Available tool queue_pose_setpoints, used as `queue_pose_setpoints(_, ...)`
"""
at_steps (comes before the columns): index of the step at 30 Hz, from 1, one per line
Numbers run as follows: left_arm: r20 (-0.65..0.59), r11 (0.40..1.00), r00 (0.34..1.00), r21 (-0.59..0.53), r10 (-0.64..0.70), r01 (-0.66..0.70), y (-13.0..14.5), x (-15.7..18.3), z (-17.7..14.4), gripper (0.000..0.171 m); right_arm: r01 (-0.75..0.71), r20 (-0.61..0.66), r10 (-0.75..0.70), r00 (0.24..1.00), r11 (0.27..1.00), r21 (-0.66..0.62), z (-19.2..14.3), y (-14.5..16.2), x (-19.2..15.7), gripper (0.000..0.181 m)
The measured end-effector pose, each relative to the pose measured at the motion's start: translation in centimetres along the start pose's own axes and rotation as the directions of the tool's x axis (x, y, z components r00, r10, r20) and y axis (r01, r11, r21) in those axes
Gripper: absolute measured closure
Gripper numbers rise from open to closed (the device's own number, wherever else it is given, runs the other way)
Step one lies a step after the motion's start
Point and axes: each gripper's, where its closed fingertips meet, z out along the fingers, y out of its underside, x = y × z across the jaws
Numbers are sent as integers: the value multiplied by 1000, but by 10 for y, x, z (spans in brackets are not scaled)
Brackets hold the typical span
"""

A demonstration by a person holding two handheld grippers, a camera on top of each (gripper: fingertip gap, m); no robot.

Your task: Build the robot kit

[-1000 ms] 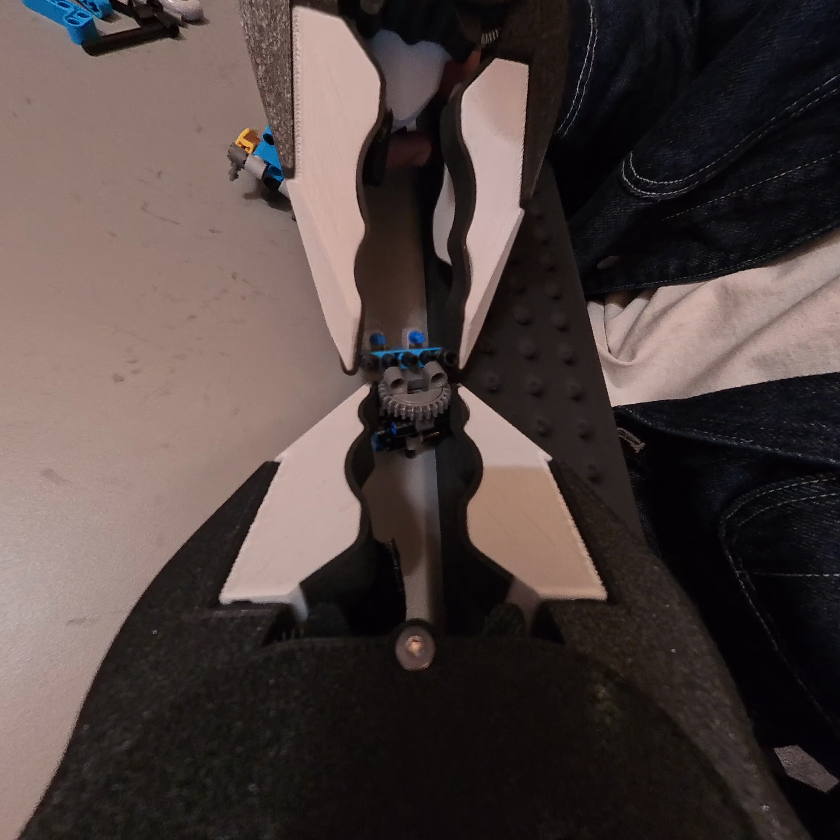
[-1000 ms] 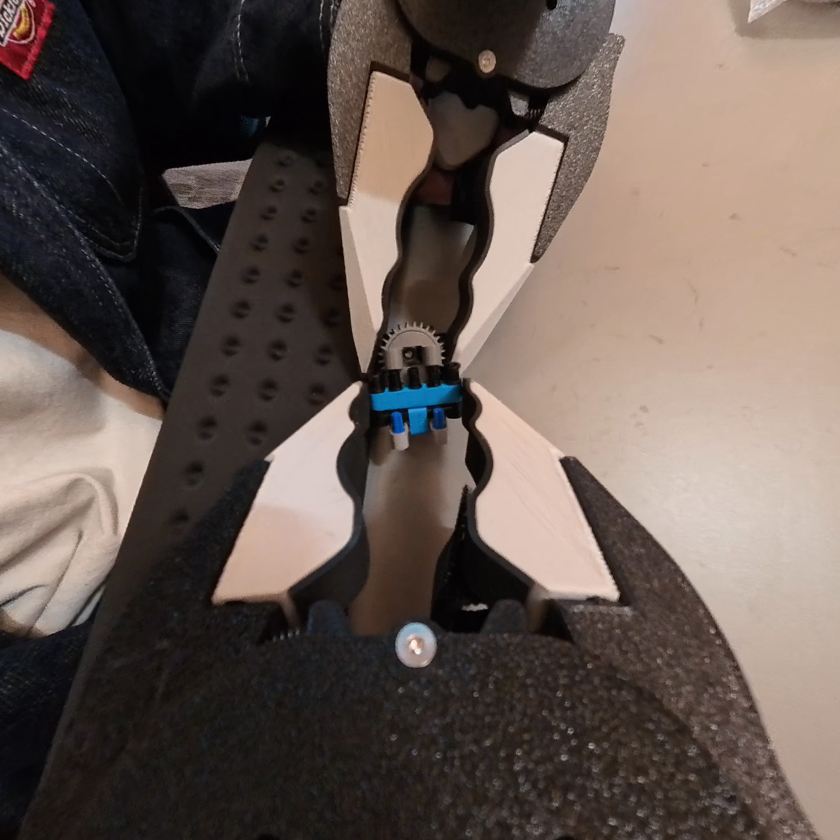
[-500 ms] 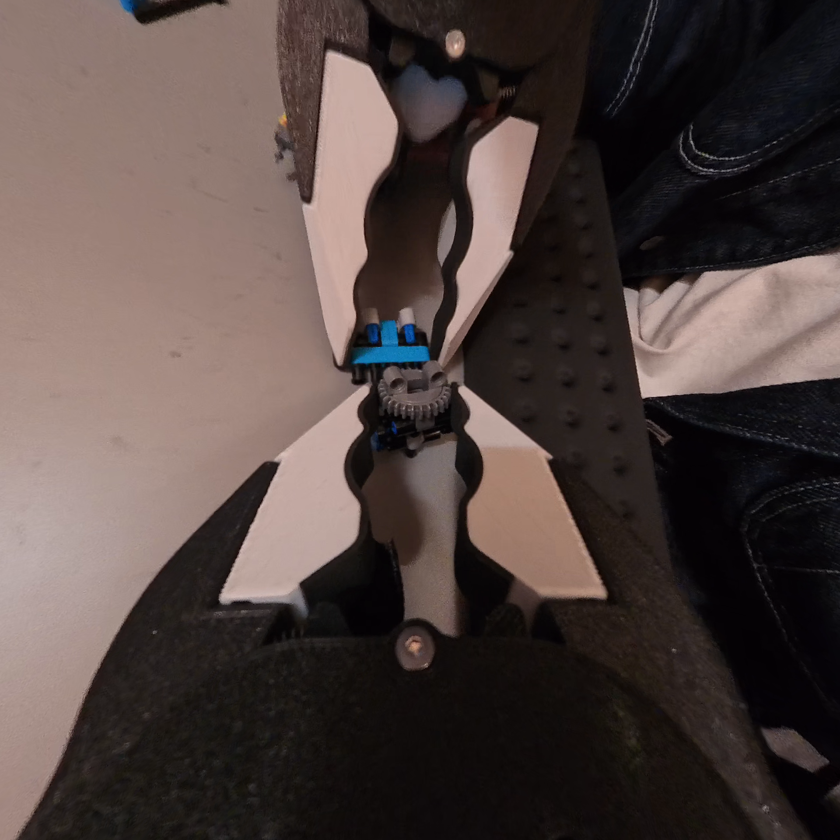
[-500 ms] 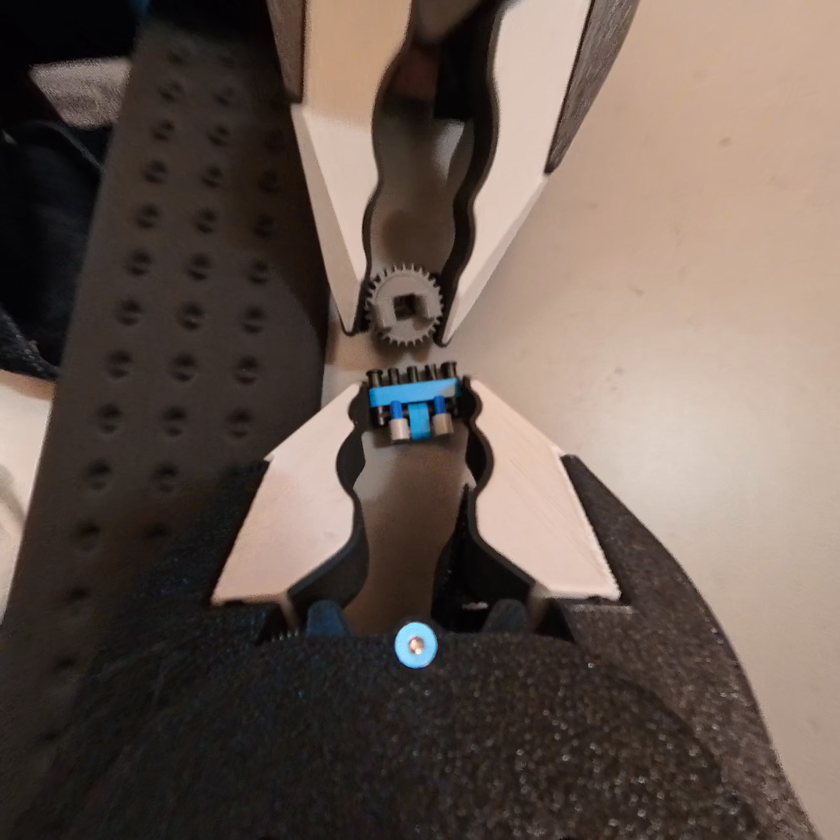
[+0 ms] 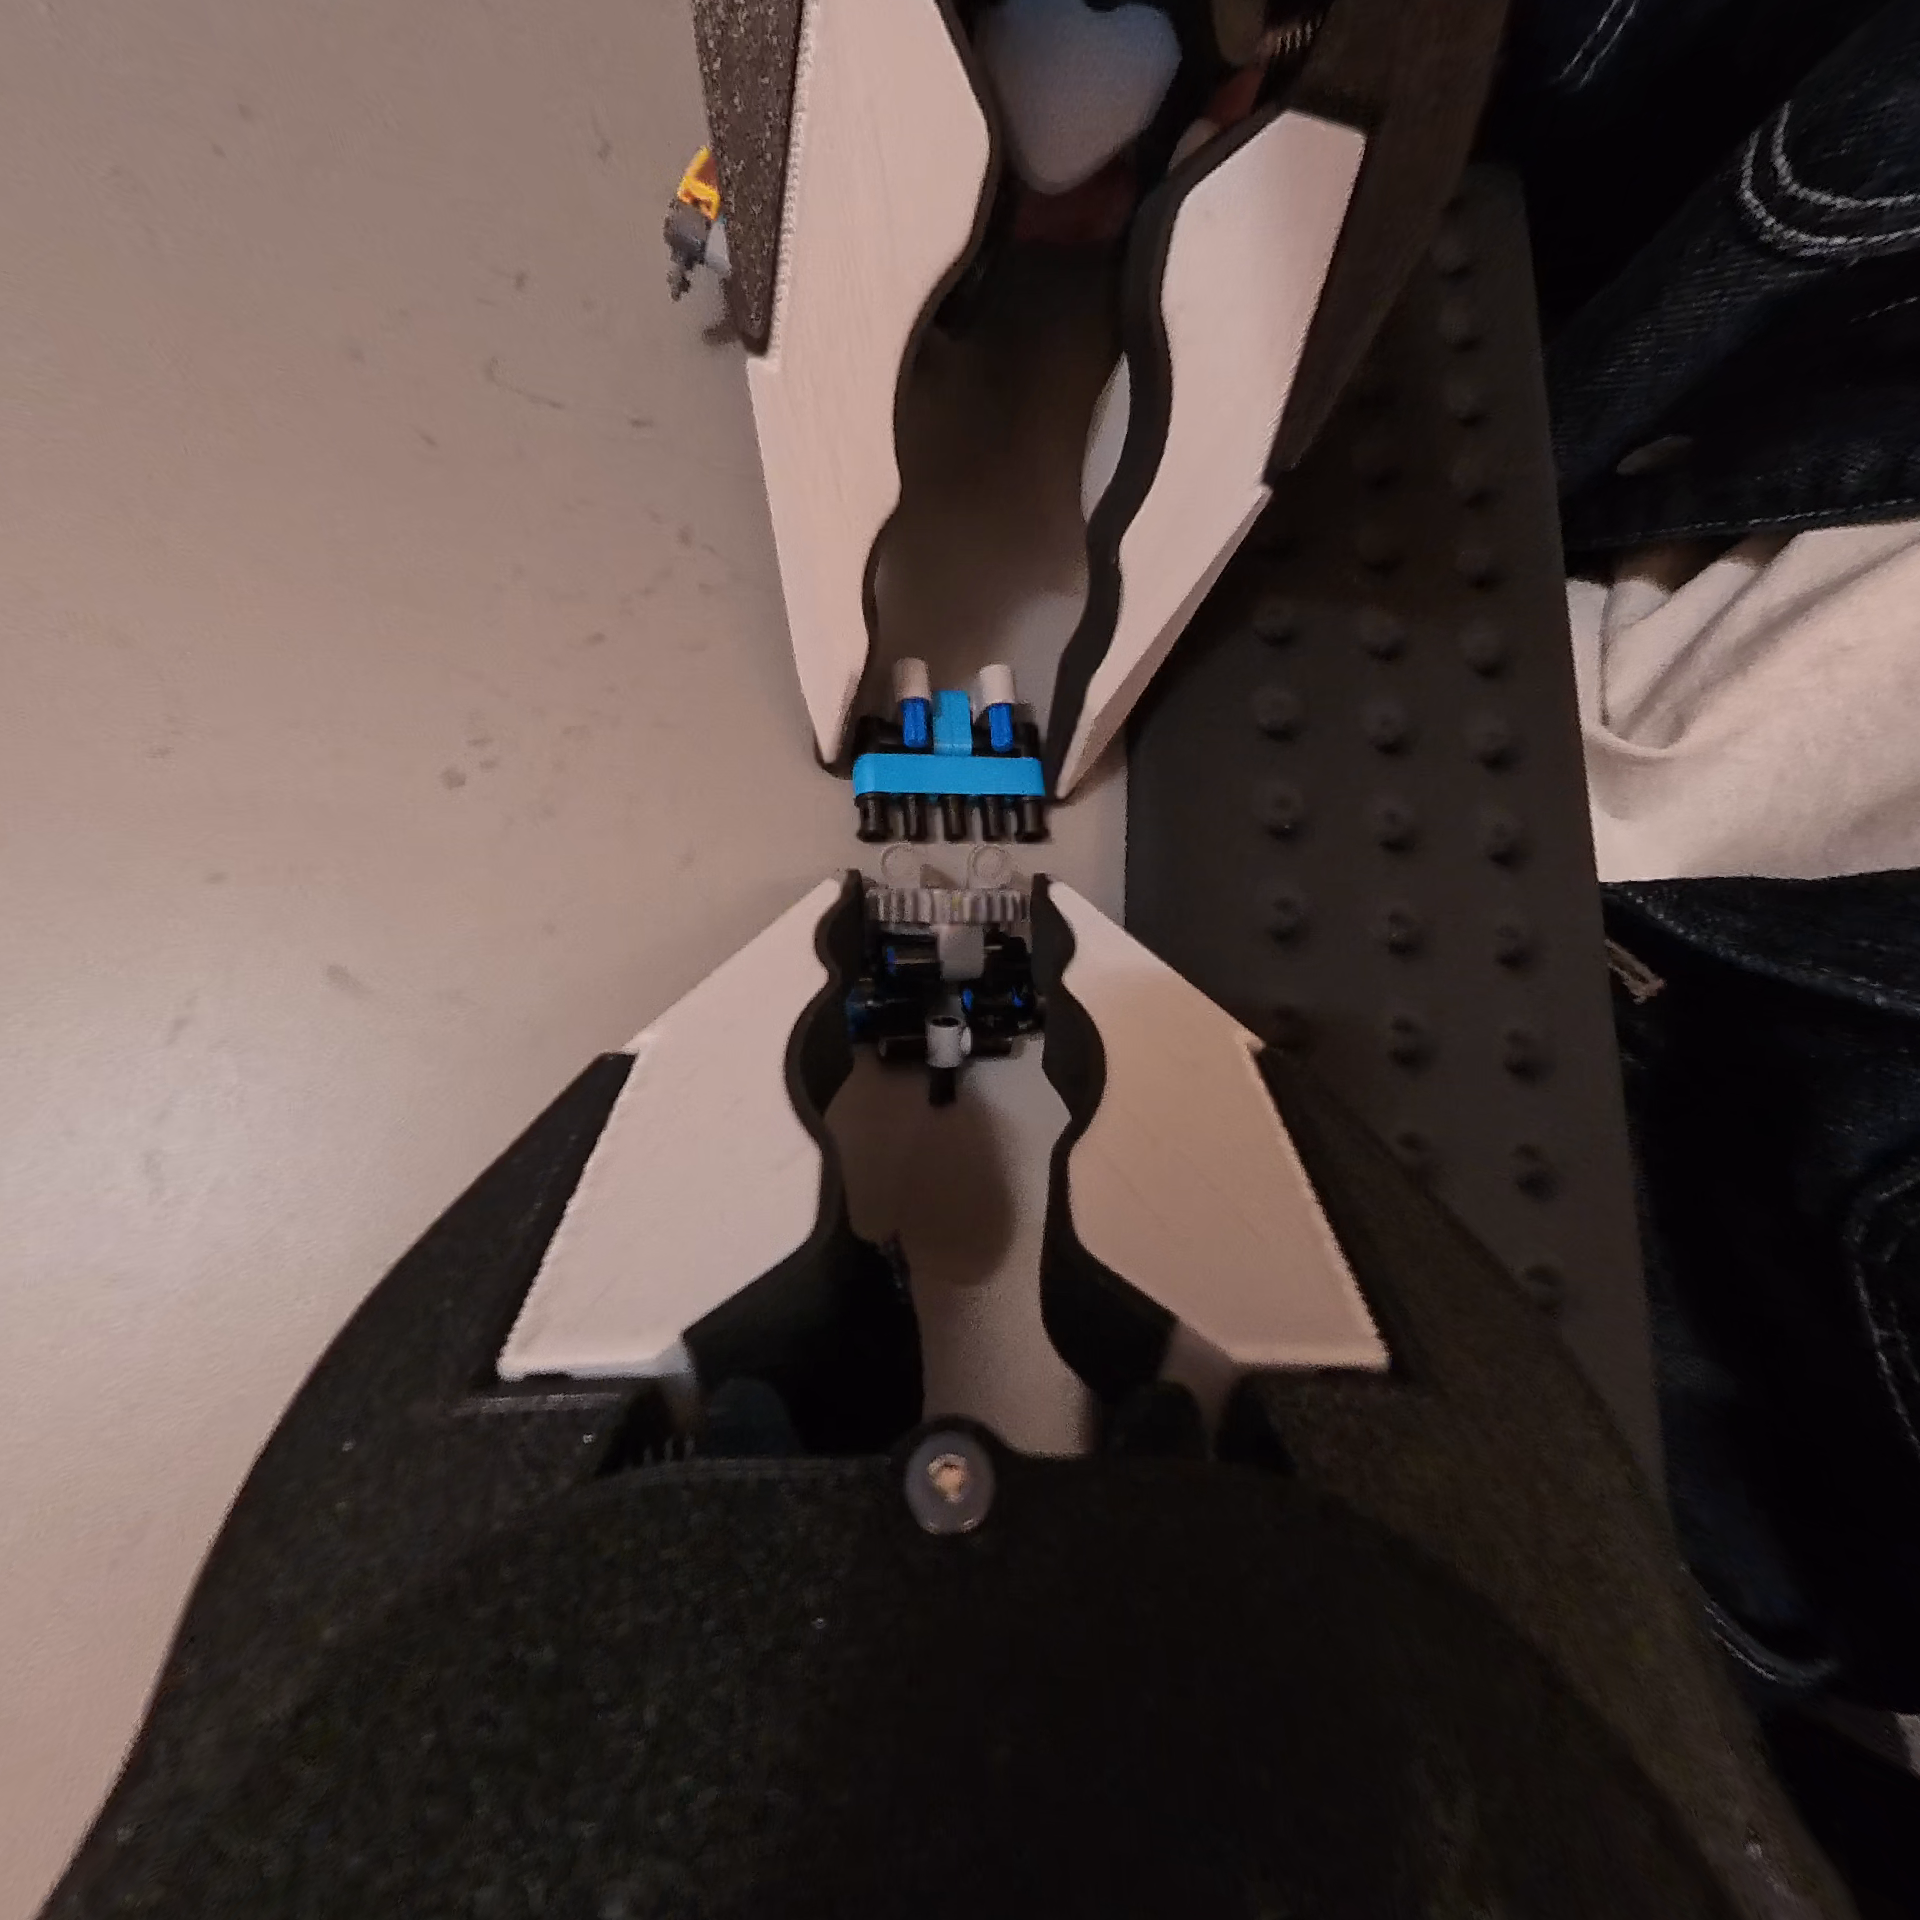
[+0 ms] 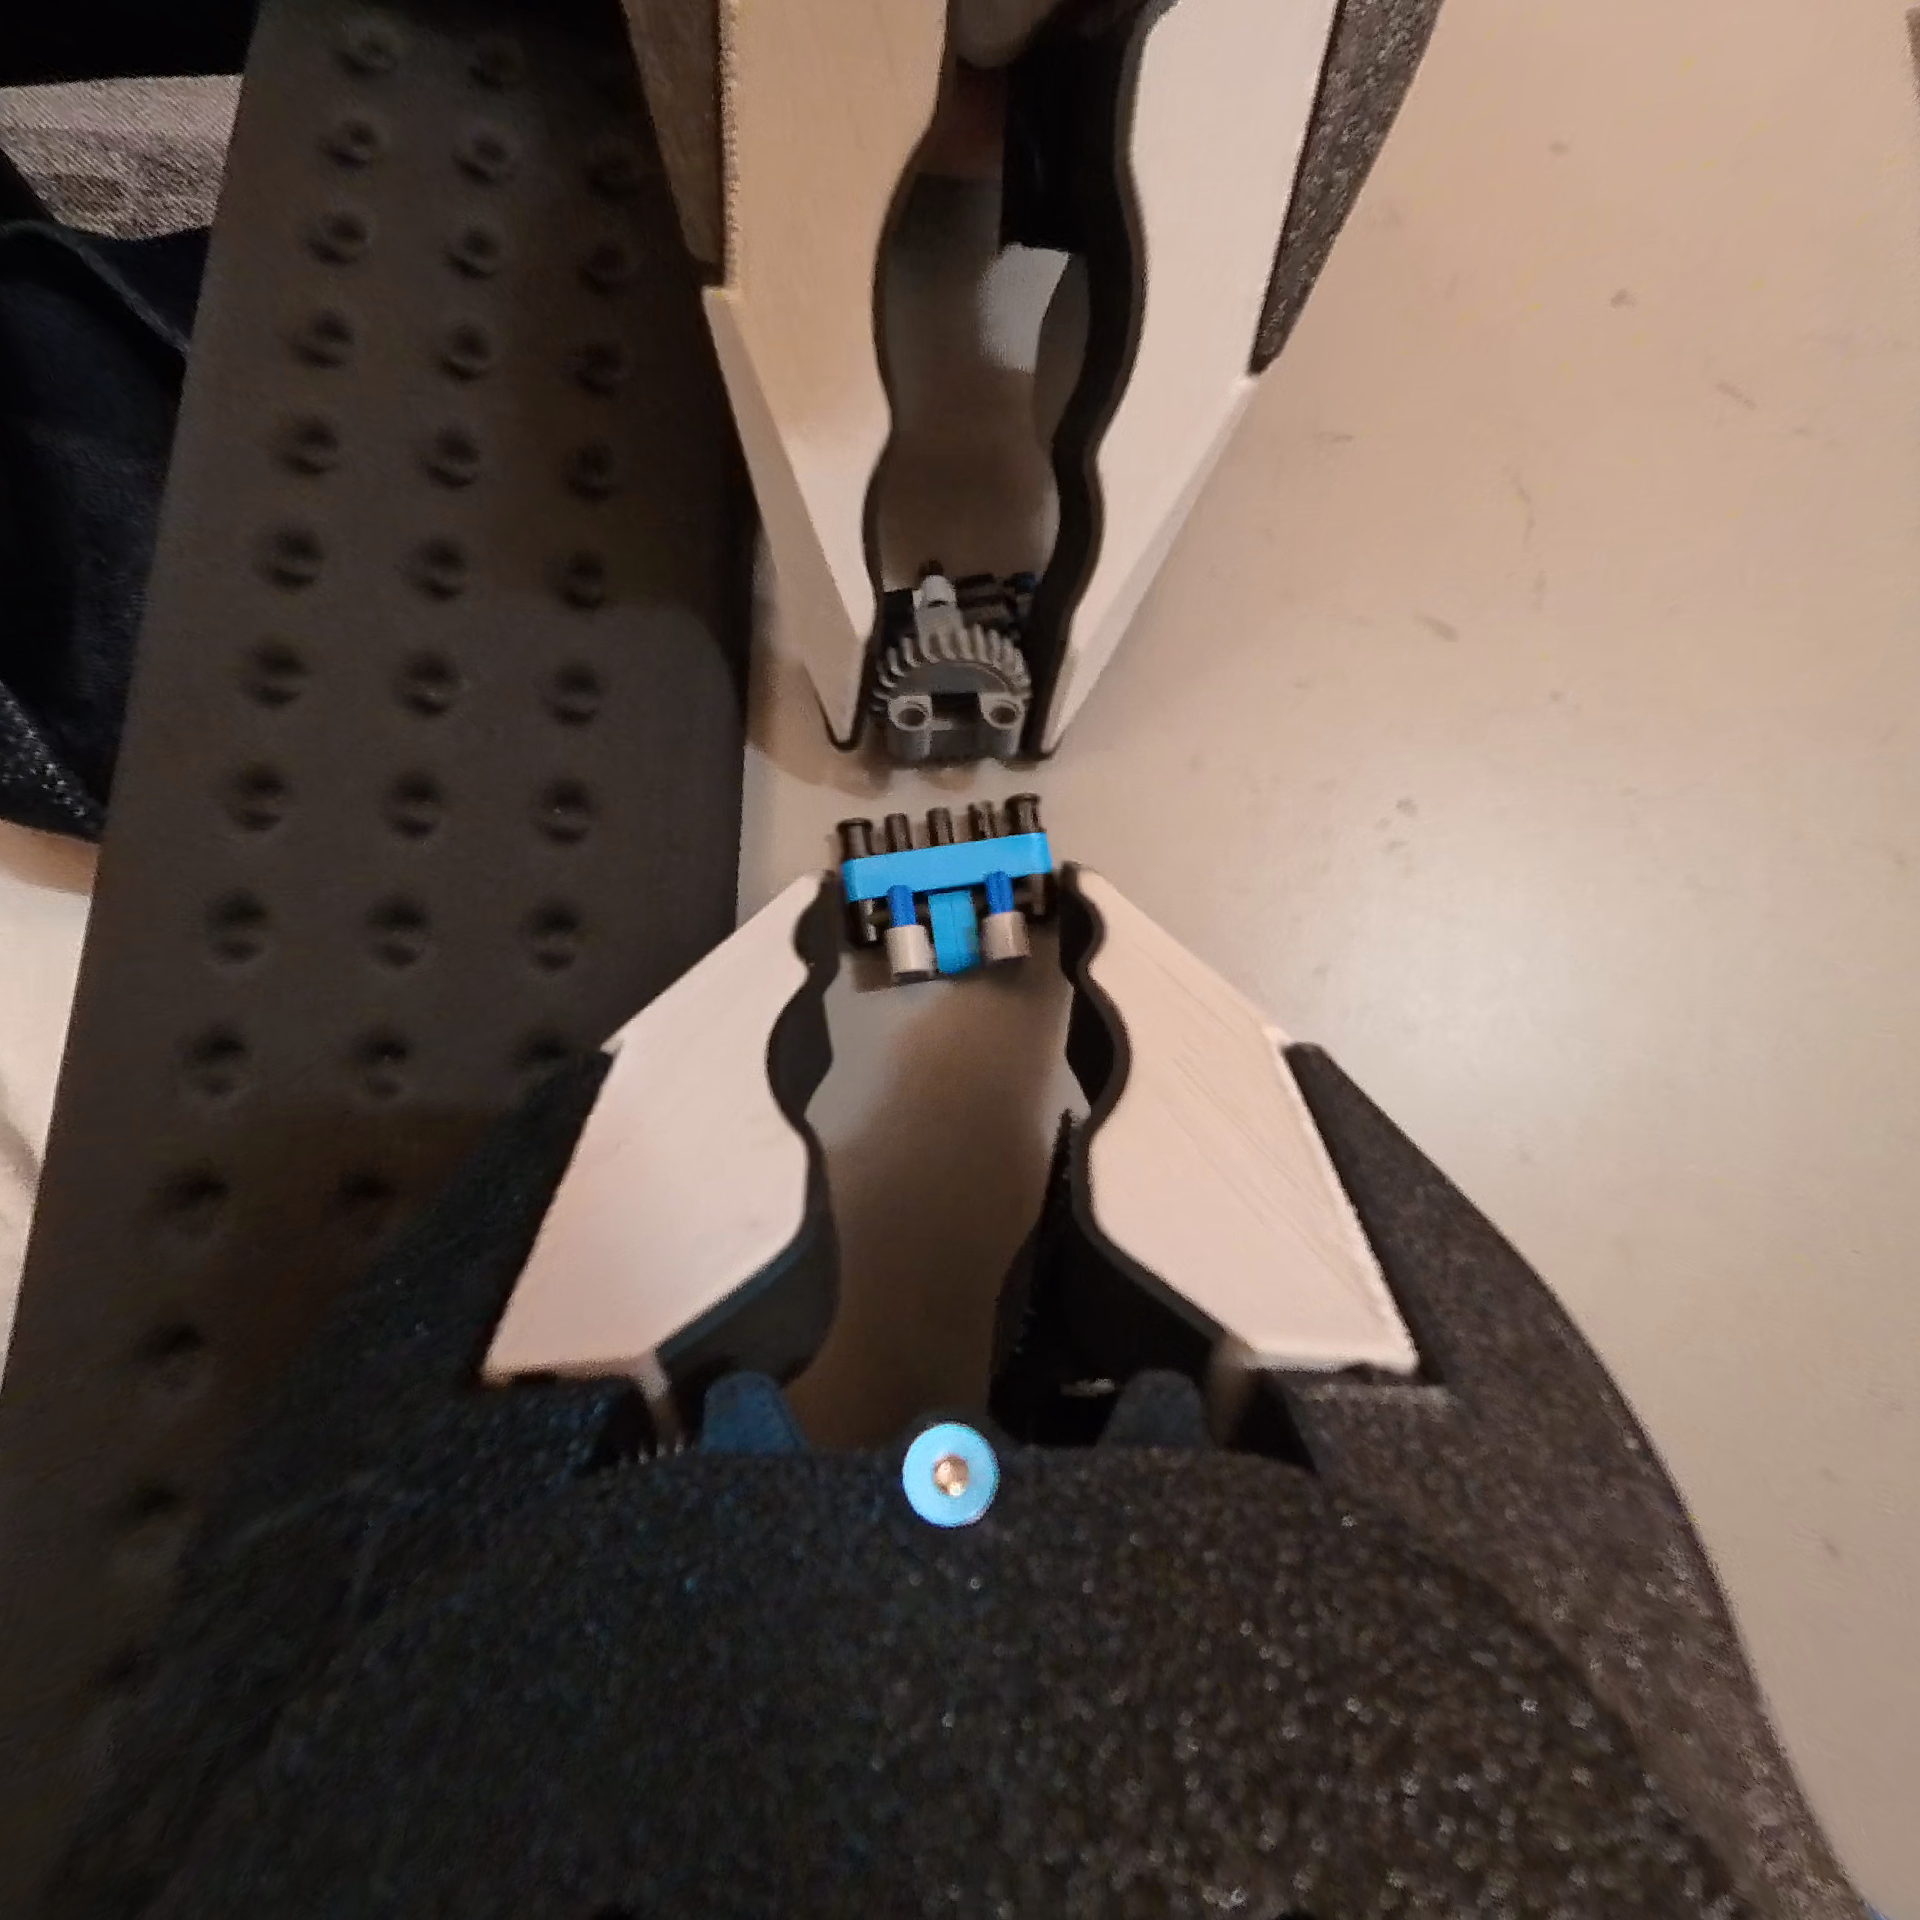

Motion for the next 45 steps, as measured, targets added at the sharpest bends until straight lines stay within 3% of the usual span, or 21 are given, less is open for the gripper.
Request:
queue_pose_setpoints(5,73,997,995,-24,75,-73,-6,2,-4,135,-9,-39,10,999,1000,10,-3,2,5,142)
queue_pose_setpoints(9,110,991,990,-112,86,-74,1,-3,-1,141,-55,-46,57,997,998,35,-7,2,9,141)
queue_pose_setpoints(13,130,995,990,-91,60,-48,-5,-9,-4,141,-31,-83,36,996,998,59,-10,-3,9,141)
queue_pose_setpoints(16,134,991,989,112,64,-79,-37,-4,-16,142,-64,-131,87,988,983,172,-31,-15,20,141)
queue_pose_setpoints(19,85,910,995,406,57,-87,-74,10,-37,142,-119,-44,149,988,906,407,-67,-48,17,141)
queue_pose_setpoints(21,60,871,997,488,39,-63,-83,12,-45,142,-121,-10,142,990,880,459,-76,-56,14,142)
queue_pose_setpoints(32,87,883,993,456,81,-112,-76,10,-38,142,-148,69,131,989,895,420,-71,-50,5,142)
queue_pose_setpoints(45,75,916,995,391,64,-88,-66,7,-27,142,-110,17,111,994,932,346,-61,-40,7,142)
